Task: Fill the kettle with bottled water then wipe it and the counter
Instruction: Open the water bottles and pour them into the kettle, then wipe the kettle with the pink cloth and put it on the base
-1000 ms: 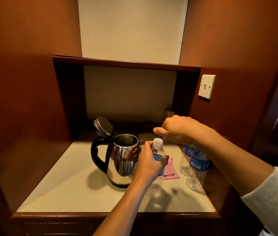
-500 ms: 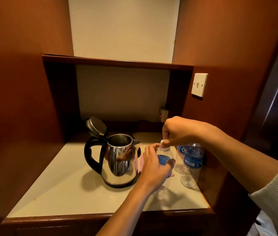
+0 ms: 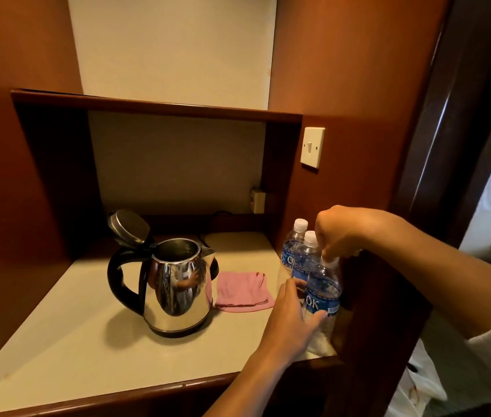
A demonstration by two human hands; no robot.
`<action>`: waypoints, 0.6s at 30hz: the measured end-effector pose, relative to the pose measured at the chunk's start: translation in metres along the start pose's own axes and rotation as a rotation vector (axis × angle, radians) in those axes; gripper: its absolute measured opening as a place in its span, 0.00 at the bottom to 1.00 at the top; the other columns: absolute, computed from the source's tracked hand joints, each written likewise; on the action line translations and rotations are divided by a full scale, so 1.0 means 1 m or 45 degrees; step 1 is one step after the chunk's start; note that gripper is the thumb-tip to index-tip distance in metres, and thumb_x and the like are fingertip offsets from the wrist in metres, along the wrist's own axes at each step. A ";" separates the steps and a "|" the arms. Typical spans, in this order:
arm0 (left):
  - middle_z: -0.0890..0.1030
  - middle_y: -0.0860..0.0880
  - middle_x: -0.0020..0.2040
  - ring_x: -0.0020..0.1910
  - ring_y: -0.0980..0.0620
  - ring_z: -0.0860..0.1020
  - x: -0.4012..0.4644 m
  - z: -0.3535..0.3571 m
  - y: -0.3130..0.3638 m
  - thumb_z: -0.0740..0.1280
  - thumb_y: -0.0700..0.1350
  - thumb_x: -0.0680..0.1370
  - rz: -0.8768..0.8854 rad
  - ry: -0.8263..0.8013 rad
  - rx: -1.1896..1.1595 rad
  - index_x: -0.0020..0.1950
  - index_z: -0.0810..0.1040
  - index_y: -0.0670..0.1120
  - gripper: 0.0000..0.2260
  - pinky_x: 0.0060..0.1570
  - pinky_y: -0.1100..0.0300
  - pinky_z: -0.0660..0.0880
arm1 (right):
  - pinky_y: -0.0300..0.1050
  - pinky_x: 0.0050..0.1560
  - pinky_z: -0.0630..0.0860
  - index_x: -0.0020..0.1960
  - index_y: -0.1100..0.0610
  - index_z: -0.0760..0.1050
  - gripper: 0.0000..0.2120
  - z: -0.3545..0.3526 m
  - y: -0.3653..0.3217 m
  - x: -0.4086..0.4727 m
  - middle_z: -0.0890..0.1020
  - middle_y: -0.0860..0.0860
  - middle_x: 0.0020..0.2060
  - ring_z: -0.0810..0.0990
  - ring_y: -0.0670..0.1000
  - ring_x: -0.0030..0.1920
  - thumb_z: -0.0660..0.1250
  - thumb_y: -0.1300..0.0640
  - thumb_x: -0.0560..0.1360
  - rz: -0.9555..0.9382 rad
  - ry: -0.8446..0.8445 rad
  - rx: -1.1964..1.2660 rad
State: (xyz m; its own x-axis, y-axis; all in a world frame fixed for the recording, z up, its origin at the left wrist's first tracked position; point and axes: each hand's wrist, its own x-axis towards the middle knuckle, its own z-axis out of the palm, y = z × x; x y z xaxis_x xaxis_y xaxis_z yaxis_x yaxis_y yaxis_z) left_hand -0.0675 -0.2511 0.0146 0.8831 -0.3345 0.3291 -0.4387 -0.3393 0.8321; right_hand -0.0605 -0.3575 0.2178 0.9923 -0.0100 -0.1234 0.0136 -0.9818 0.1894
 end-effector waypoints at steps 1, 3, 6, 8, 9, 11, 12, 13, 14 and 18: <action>0.72 0.56 0.62 0.59 0.60 0.72 0.001 0.002 0.000 0.71 0.54 0.77 0.002 0.002 0.005 0.66 0.66 0.55 0.22 0.59 0.65 0.71 | 0.39 0.28 0.75 0.48 0.59 0.80 0.08 0.001 0.000 -0.001 0.81 0.52 0.33 0.81 0.49 0.30 0.75 0.56 0.73 0.024 0.006 0.002; 0.72 0.56 0.63 0.60 0.60 0.72 0.004 0.003 -0.002 0.71 0.54 0.76 -0.006 -0.001 0.005 0.66 0.66 0.56 0.22 0.62 0.61 0.72 | 0.38 0.27 0.74 0.50 0.60 0.79 0.10 0.002 -0.002 -0.001 0.78 0.50 0.31 0.79 0.48 0.29 0.75 0.57 0.73 0.055 0.022 -0.012; 0.72 0.56 0.65 0.62 0.58 0.72 0.007 0.000 -0.002 0.72 0.54 0.76 -0.019 -0.013 0.006 0.69 0.65 0.56 0.24 0.65 0.58 0.72 | 0.37 0.29 0.71 0.49 0.59 0.79 0.10 0.000 -0.008 -0.003 0.76 0.49 0.32 0.75 0.46 0.31 0.75 0.54 0.73 0.031 0.061 -0.097; 0.71 0.56 0.66 0.63 0.57 0.72 0.006 -0.009 0.002 0.72 0.53 0.77 -0.034 -0.028 -0.018 0.71 0.63 0.57 0.27 0.65 0.58 0.72 | 0.39 0.33 0.72 0.47 0.56 0.78 0.10 -0.001 -0.015 -0.004 0.79 0.49 0.37 0.77 0.47 0.36 0.73 0.50 0.74 -0.002 0.125 -0.065; 0.71 0.56 0.66 0.63 0.57 0.71 0.005 -0.018 0.003 0.71 0.53 0.77 -0.032 -0.021 -0.034 0.72 0.62 0.57 0.28 0.64 0.58 0.72 | 0.40 0.37 0.75 0.50 0.56 0.78 0.12 -0.001 -0.020 -0.003 0.81 0.50 0.41 0.79 0.48 0.39 0.71 0.48 0.75 -0.015 0.175 0.000; 0.71 0.57 0.64 0.61 0.60 0.72 -0.001 -0.041 0.008 0.70 0.52 0.78 0.009 0.044 -0.037 0.72 0.64 0.59 0.25 0.61 0.59 0.73 | 0.45 0.45 0.80 0.57 0.55 0.79 0.15 0.005 -0.032 -0.003 0.83 0.51 0.49 0.81 0.50 0.46 0.68 0.47 0.77 -0.045 0.307 0.203; 0.71 0.57 0.63 0.59 0.63 0.72 -0.004 -0.057 0.010 0.69 0.50 0.79 0.049 0.106 -0.005 0.71 0.66 0.60 0.22 0.59 0.61 0.74 | 0.47 0.49 0.81 0.58 0.55 0.79 0.15 0.010 -0.040 -0.003 0.83 0.51 0.51 0.82 0.50 0.48 0.67 0.47 0.78 -0.074 0.374 0.338; 0.72 0.57 0.62 0.57 0.64 0.73 -0.006 -0.076 0.012 0.68 0.49 0.80 0.096 0.180 0.048 0.69 0.68 0.60 0.19 0.56 0.65 0.74 | 0.49 0.51 0.81 0.58 0.55 0.80 0.14 0.019 -0.049 -0.001 0.84 0.51 0.51 0.82 0.50 0.49 0.66 0.47 0.79 -0.099 0.424 0.500; 0.73 0.58 0.61 0.56 0.65 0.73 -0.008 -0.097 0.014 0.67 0.47 0.81 0.143 0.260 0.104 0.67 0.71 0.59 0.16 0.53 0.68 0.74 | 0.50 0.52 0.81 0.58 0.55 0.81 0.14 0.030 -0.059 0.001 0.84 0.50 0.51 0.81 0.49 0.49 0.65 0.47 0.79 -0.128 0.458 0.674; 0.78 0.56 0.53 0.53 0.63 0.77 -0.008 -0.188 0.027 0.65 0.39 0.80 0.290 0.538 0.300 0.57 0.80 0.51 0.10 0.51 0.71 0.73 | 0.48 0.57 0.78 0.69 0.52 0.74 0.23 0.082 -0.113 0.023 0.81 0.50 0.60 0.80 0.48 0.55 0.66 0.43 0.78 -0.182 0.482 1.159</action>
State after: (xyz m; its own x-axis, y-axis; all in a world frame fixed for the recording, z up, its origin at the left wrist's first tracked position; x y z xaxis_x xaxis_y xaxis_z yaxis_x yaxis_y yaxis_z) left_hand -0.0553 -0.0919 0.1179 0.7299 -0.0560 0.6813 -0.6097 -0.5039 0.6118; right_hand -0.0494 -0.2625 0.1136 0.9646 0.0253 0.2624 0.1941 -0.7418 -0.6420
